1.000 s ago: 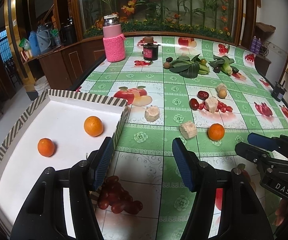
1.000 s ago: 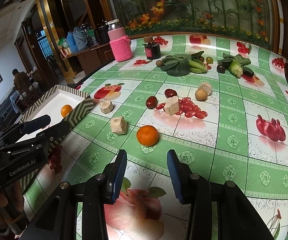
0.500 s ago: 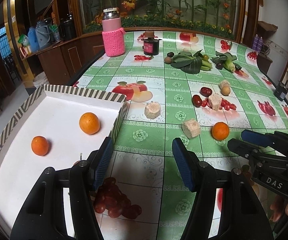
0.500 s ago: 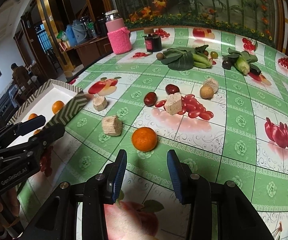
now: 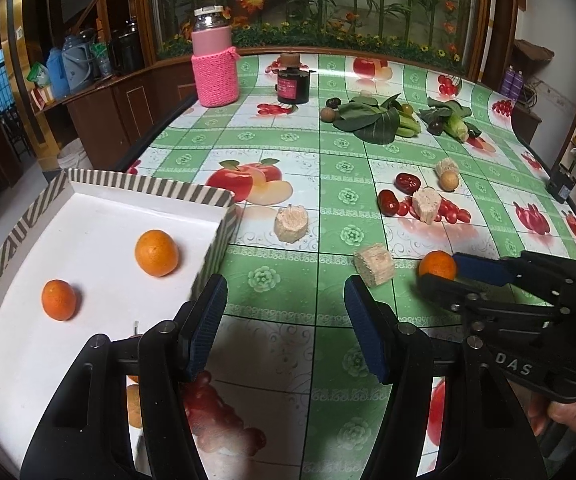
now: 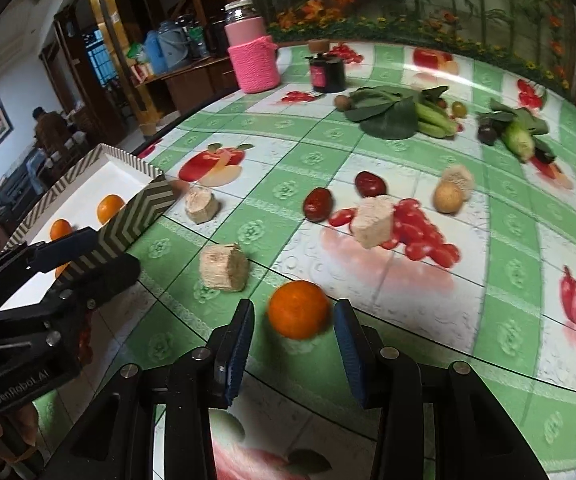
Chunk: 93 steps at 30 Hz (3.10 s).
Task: Organize fruits
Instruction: 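Move both open tools back over the tablecloth toward an orange and a cube, then grasp an orange with the right tool while the left tool grasps a beige cube, then carry the orange and cube over the white tray and open both tools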
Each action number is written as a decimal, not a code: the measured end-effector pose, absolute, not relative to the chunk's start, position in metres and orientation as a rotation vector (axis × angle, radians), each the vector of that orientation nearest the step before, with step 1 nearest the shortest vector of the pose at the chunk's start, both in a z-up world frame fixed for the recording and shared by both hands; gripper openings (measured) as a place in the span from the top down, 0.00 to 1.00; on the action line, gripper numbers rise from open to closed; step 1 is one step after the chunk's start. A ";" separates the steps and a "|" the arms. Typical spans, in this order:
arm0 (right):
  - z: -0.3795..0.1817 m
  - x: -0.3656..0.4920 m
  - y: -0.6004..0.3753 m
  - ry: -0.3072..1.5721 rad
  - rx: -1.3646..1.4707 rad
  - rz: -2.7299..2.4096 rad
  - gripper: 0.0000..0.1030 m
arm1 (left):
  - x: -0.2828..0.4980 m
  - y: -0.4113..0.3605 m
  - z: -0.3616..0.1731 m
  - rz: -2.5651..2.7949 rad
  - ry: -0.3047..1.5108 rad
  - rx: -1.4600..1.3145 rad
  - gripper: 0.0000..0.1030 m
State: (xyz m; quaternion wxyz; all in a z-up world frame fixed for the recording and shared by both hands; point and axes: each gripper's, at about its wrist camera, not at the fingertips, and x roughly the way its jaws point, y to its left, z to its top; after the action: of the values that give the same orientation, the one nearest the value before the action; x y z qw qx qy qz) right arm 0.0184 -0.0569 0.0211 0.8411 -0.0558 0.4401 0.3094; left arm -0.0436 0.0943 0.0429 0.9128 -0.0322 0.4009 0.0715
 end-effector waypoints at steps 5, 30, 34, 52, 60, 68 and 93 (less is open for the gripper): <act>0.023 0.017 -0.067 0.902 -0.099 0.660 0.71 | -0.034 0.087 0.039 0.119 0.846 -0.083 0.40; 0.025 0.029 -0.102 0.896 0.058 0.646 0.71 | -0.001 0.064 0.017 -0.036 0.941 -0.112 0.77; 0.030 0.020 -0.098 0.884 0.056 0.656 0.71 | -0.020 0.074 0.031 -0.031 0.899 -0.126 0.76; 0.023 0.017 -0.109 0.899 0.127 0.630 0.71 | 0.000 0.063 0.027 -0.014 0.906 -0.126 0.46; 0.021 0.016 -0.108 0.905 0.122 0.641 0.71 | 0.009 0.069 0.014 -0.028 0.934 -0.152 0.83; 0.037 -0.002 -0.096 0.872 0.098 0.669 0.71 | -0.034 0.083 0.048 -0.035 0.852 -0.155 0.83; 0.069 -0.072 0.066 0.835 -0.097 0.967 0.71 | -0.155 0.244 0.060 0.308 0.803 -0.134 0.83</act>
State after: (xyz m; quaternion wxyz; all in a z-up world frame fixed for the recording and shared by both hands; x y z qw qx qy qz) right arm -0.0720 0.0663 0.0685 0.8018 -0.0453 0.3896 0.4509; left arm -0.1548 0.2444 0.0602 0.9068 -0.0647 0.3887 0.1494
